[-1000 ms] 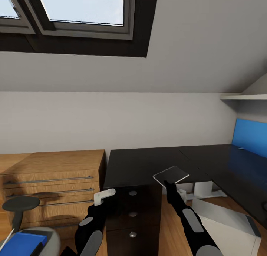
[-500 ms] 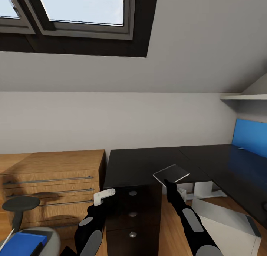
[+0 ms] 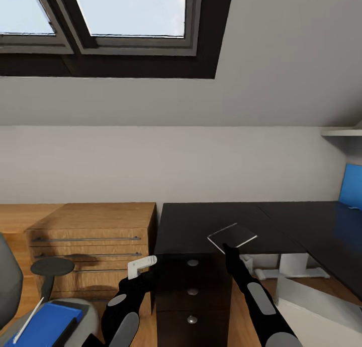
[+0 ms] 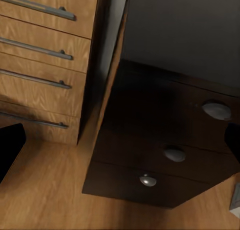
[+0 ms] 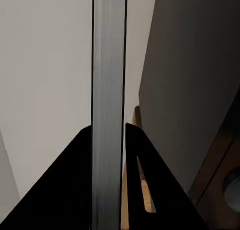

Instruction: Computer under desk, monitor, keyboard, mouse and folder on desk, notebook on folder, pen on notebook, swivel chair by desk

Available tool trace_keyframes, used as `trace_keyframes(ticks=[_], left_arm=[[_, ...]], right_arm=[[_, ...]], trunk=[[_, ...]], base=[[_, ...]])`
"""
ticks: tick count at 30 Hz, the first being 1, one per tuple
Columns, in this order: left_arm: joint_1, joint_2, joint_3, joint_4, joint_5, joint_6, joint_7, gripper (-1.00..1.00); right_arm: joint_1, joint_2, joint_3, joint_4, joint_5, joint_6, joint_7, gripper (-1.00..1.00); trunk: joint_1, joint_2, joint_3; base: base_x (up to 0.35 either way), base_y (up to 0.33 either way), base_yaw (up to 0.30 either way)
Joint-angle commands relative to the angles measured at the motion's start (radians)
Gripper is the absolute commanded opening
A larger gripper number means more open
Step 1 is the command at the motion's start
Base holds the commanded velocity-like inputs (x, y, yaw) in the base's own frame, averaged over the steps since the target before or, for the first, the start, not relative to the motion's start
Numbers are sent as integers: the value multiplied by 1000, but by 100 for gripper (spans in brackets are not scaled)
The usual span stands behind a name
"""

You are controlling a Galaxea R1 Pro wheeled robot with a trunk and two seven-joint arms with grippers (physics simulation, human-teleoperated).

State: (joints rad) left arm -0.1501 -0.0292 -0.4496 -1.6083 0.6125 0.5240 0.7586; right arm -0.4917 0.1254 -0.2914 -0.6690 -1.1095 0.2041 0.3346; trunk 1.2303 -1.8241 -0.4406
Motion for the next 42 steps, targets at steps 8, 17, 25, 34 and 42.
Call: trace_keyframes(ticks=[8,17,25,34,42], left_arm=[[-2,0,-1,-1,7,2,8,100],[-1,-1,-36,-1,7,2,9,100],[-1,-1,-40,-2,7,2,10,100],[-2,-1,-40,-1,7,1,10,100],[-2,0,-40,-1,7,1,10,100]], right_arm=[[-1,0,-6,-1,-10,11,7,-100],[-1,-1,-5,-1,-8,12,11,-100],[-1,-10,-6,-1,-10,21,6,-100],[-1,-28,-7,1,-13,26,3,-100],[-1,-23,-9,4,-16,22,4,-100]], trunk=[[0,-1,-1],[0,-1,-1],[0,-1,-1],[0,-1,-1],[0,-1,-1]], base=[[0,0,247],[0,0,115],[0,0,3],[0,0,0],[0,0,0]])
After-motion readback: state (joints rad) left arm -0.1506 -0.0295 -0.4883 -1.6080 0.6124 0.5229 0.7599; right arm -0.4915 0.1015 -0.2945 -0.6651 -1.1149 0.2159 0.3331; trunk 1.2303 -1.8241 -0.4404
